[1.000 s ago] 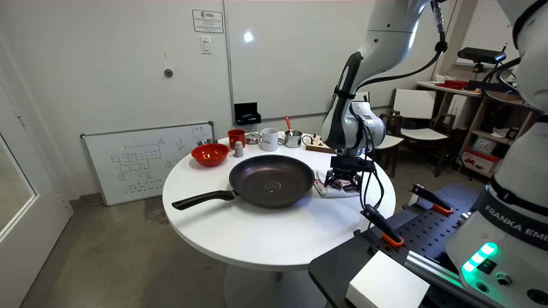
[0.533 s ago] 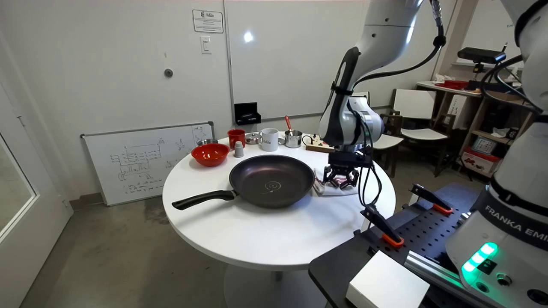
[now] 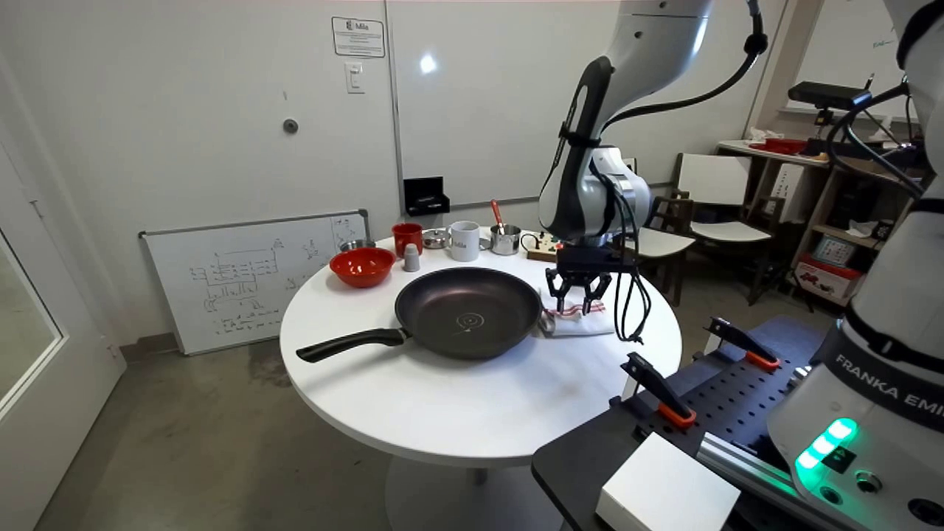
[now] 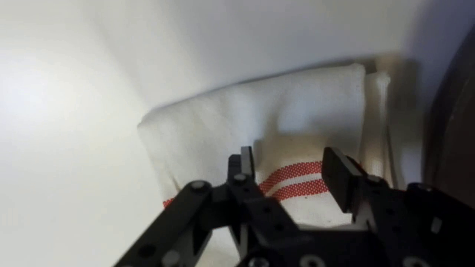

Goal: Pick up the kitchen towel and wipe the pan

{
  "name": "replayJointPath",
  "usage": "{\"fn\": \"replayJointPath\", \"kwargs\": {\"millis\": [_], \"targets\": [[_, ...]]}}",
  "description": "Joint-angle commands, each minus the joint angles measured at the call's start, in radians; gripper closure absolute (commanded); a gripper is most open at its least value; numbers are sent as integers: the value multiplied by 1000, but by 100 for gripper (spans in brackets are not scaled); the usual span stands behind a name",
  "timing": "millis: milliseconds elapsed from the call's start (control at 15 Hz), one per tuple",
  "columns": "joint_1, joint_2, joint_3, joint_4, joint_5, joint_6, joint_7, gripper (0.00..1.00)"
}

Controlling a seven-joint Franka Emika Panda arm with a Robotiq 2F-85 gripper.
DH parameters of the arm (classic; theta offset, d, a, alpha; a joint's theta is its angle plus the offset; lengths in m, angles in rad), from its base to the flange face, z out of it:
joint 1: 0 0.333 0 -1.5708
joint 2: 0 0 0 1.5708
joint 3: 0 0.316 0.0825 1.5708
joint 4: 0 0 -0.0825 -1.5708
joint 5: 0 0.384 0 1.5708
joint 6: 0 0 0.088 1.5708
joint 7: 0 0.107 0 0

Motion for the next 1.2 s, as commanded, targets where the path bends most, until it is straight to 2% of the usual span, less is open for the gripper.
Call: {"fn": "replayJointPath", "kwargs": {"millis": [0, 133, 267, 467, 667, 1133], "targets": [[111, 6, -87, -25, -32, -4, -6, 16], [206, 42, -172, -27, -61, 3, 10, 1], [271, 81, -228, -26, -88, 8, 3, 0], [292, 121, -231, -21, -98, 24, -10, 0], [235, 112, -176, -22, -84, 34, -35, 0], [4, 82, -12, -10, -82, 20, -138, 0]]}}
